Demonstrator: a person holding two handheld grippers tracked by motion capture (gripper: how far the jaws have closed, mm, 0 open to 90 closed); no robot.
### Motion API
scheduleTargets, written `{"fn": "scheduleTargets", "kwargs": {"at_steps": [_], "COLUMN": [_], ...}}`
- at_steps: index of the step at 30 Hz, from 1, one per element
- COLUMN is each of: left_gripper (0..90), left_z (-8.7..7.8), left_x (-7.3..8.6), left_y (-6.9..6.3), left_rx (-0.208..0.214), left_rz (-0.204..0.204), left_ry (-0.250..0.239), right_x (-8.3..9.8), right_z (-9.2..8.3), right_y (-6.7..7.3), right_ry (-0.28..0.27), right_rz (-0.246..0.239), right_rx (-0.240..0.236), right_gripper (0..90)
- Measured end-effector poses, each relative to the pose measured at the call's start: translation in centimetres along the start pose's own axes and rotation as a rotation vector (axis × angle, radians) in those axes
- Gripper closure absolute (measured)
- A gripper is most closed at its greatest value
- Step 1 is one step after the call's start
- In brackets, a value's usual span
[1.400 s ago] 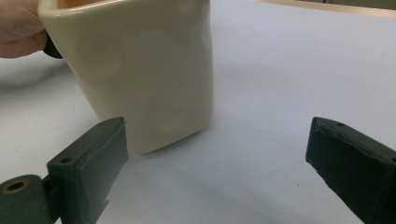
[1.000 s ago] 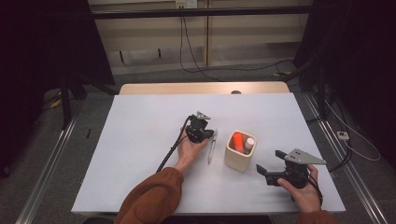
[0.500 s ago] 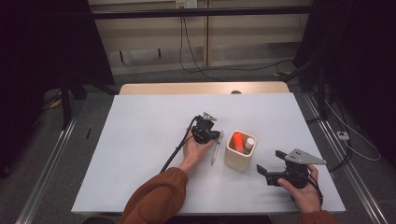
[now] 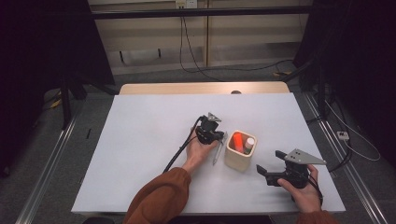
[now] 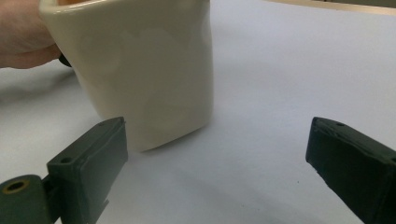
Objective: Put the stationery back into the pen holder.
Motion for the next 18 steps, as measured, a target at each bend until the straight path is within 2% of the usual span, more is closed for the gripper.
{"fn": "scheduleTargets", "kwargs": {"at_steps": [4,7,11,15,18], "left_gripper": [90.0,90.0,89.7,84.6,76.1], "left_z": [0.2,0.3,0.1,-0.5,-1.4], "left_x": [-0.2,-0.2,-0.1,-0.1,0.1], "left_y": [-0.4,-0.8,-0.7,-0.3,0.2], "left_rx": [0.028,0.029,0.042,0.036,0.03], "left_rz": [0.004,0.027,0.027,0.013,-0.002], "left_ry": [0.002,0.007,0.011,0.004,0.001], "right_x": [0.0,0.0,0.0,0.0,0.0], "right_z": [0.0,0.0,-0.1,-0.1,-0.1], "right_y": [0.0,0.0,0.0,0.0,0.0], "right_ry": [0.0,0.0,0.001,-0.002,-0.002], "right_rz": [-0.001,0.0,-0.002,0.001,0.001], "right_rx": [-0.001,-0.001,-0.001,-0.002,0.0], "right_gripper": [5.8,5.7,5.7,5.7,5.7]}}
Point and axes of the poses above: each handheld gripper's, and its own axes: z roughly forward along the jaws, x roughly out of its underside, y roughly to its left, the point moved 5 cm from there along z, roughly forward along the jaws, and after that the axes turned 7 degrees about y, right-handed, at the moved point
